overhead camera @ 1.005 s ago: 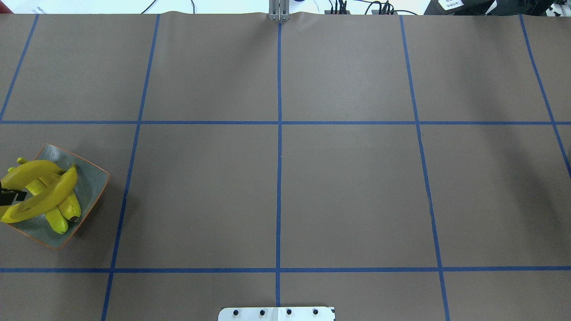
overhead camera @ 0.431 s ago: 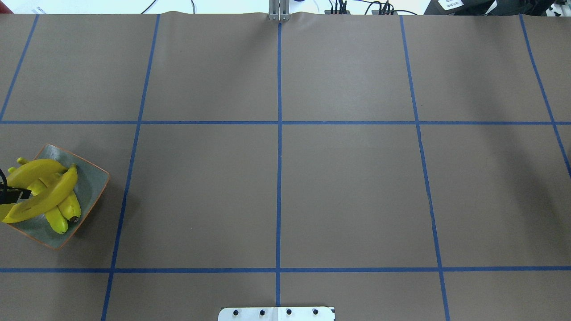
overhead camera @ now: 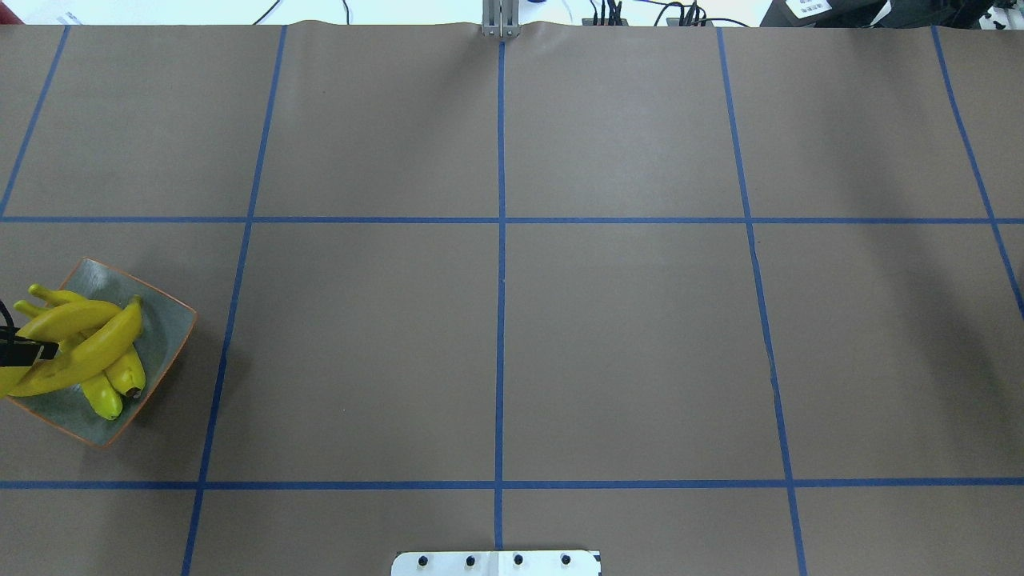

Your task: Transfer all bananas from basket to plate

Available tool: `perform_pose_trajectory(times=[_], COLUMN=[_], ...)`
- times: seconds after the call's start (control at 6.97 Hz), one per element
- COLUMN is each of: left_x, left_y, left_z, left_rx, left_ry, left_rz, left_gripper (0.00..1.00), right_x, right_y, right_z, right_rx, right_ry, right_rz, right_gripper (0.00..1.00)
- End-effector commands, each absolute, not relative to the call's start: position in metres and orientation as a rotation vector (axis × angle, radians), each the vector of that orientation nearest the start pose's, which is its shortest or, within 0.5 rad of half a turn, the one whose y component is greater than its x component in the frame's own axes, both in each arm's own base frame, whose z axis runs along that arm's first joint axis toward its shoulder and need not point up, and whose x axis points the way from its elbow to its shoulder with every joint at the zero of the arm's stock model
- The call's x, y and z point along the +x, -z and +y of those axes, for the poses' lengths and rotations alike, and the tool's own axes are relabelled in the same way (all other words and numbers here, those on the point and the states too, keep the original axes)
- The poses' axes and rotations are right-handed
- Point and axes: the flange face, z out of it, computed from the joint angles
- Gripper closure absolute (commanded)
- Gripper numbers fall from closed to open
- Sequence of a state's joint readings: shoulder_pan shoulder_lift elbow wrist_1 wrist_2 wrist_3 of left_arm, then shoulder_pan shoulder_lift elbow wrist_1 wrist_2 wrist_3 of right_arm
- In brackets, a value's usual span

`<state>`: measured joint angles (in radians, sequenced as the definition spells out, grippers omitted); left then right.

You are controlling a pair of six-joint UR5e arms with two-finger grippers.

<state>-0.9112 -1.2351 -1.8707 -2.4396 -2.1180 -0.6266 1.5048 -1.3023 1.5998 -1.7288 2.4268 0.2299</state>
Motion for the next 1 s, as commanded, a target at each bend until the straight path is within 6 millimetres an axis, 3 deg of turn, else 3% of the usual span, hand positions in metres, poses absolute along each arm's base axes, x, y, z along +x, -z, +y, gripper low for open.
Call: perform_pose_trajectory(times=[0.0, 0.57, 0.86], left_x=[0.170, 0.173, 0.178], left_y=[-0.562, -0.555, -0.538], left_z=[-0.353, -0.357, -0.358], left_rx=[0.344, 0.353, 0.336], left_ry=[-0.257, -0.262, -0.290], left_rz=[0.899, 0.908, 0.964], left_gripper=[0.03, 0.01, 0.01], right_x=[0.019, 0.019, 0.019], right_y=[-0.508, -0.511, -0.511], right_z=[-0.598, -0.590, -0.588], right_rx=[0.003, 0.003, 0.005], right_ry=[-0.094, -0.093, -0.089], right_rz=[-0.865, -0.865, -0.864], right_gripper=[0.01, 0.01, 0.01])
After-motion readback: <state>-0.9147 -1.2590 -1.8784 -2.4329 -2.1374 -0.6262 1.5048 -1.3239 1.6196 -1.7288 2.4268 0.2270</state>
